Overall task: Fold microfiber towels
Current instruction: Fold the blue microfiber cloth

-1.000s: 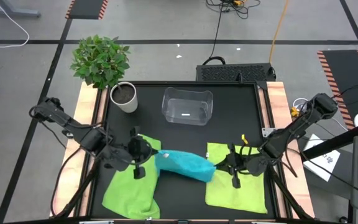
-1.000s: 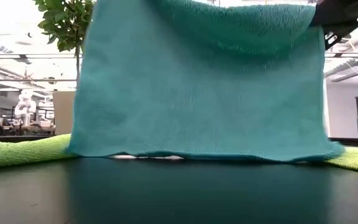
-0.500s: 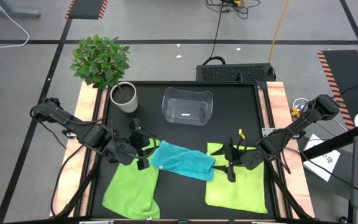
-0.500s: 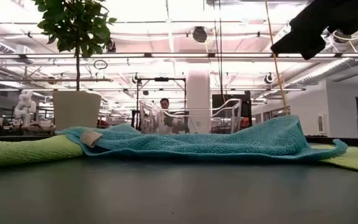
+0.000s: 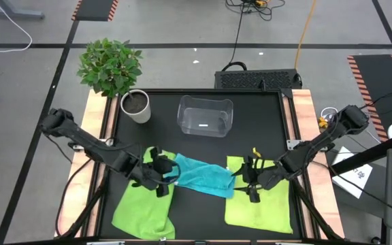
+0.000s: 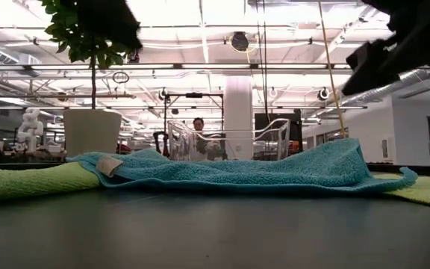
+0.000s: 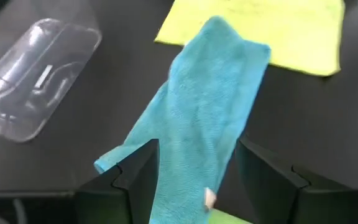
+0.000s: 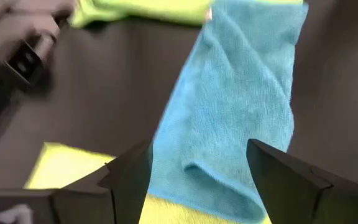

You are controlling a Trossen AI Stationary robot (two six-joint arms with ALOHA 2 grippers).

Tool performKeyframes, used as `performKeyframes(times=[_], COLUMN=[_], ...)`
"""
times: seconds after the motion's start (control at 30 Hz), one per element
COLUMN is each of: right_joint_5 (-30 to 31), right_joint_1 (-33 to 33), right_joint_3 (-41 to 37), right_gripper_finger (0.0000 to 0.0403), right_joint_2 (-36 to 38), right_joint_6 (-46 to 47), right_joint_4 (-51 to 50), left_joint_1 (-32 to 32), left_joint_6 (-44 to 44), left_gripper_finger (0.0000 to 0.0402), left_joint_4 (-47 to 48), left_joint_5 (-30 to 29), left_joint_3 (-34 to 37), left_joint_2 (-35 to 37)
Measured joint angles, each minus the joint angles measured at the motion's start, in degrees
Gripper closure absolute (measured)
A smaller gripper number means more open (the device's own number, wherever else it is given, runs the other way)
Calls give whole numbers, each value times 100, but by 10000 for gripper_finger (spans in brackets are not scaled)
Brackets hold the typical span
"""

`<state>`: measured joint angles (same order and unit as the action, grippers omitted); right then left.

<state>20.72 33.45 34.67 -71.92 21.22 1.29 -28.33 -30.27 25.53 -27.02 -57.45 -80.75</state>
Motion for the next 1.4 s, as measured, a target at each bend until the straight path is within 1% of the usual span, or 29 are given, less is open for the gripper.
performKeyframes(times=[0.07, 0.23, 0.5, 0.63, 0.73, 0.83, 0.9, 0.97, 1.07, 1.13, 1.2, 1.27, 1.4], right_joint_5=[1, -3, -34, -137, -147, -148, -137, -129, -31, 181, 201, 200, 183], right_joint_1=[0, 0, -98, -162, -164, -156, -150, -151, -155, -153, -155, -158, -157], right_joint_3=[-2, -2, 4, 3, -2, 1, 1, 0, 7, 3, 7, 3, 3], right_gripper_finger=[158, 167, 177, 183, 188, 192, 195, 199, 206, 211, 218, 227, 251], right_joint_2=[-171, -708, -1405, -1517, -1513, -1497, -1507, -1525, -1567, -1586, -1616, -1616, -1615], right_joint_6=[8, 15, -370, -436, -463, -540, -626, -758, -1002, -1146, -1213, -1292, -1315], right_joint_4=[55, 224, 1039, 1042, 884, 643, 580, 575, 781, 794, 871, 855, 889], left_joint_1=[19, 52, 270, 423, 545, 672, 703, 794, 889, 954, 980, 1032, 1092], left_joint_6=[-37, -38, 143, 280, 278, 280, 312, 318, 312, 295, 289, 296, 276], left_gripper_finger=[188, 188, 188, 188, 188, 188, 188, 188, 188, 188, 188, 188, 188], left_joint_4=[-511, -1649, -3108, -3495, -3439, -3742, -3636, -3951, -4009, -4167, -4115, -4308, -4297], left_joint_5=[36, 432, 450, 472, 509, 713, 813, 965, 1080, 1177, 1196, 1296, 1348], left_joint_3=[360, 1078, 1847, 2027, 2173, 2147, 2189, 2152, 2182, 2152, 2182, 2160, 2167], left_joint_2=[5, -31, -175, -250, -353, -605, -704, -985, -1181, -1382, -1481, -1605, -1616])
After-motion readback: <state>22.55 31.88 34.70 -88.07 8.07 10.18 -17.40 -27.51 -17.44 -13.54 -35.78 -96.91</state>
